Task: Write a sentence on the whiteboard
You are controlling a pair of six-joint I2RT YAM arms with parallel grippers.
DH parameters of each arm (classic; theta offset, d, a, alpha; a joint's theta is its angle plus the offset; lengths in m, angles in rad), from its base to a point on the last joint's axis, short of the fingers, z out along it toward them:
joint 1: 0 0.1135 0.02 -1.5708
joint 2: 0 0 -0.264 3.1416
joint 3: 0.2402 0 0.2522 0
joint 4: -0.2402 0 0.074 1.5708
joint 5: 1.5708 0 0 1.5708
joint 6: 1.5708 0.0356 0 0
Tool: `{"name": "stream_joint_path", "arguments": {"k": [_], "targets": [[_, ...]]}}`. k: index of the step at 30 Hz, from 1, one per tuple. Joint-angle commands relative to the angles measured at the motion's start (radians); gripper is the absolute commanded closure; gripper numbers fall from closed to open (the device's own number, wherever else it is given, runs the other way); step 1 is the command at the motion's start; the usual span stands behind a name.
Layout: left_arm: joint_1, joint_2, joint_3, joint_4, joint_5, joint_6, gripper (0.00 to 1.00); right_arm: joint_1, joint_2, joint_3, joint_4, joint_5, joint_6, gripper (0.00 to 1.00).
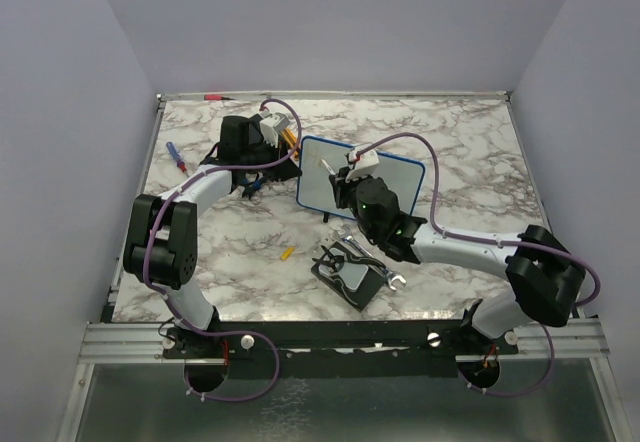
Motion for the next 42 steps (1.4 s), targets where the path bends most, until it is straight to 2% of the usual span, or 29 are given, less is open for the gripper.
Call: {"name": "stream_joint_path", "arguments": {"k": [1,22,42], "targets": [[-0.008,-0.028,0.024,-0.004,0.01,0.012,0.87,-0.002,-0.071,-0.039,0.043,-0.038,-0.017,1.0],[-0.008,-0.028,0.024,-0.004,0.01,0.014,0.87,-0.001,-0.024,-0.023,0.01,0.097,-0.017,1.0],[-0.009,-0.033,0.024,-0.004,0.013,0.012,0.87,0.002,0.006,-0.093,-0.072,0.009,0.129,1.0]]}}
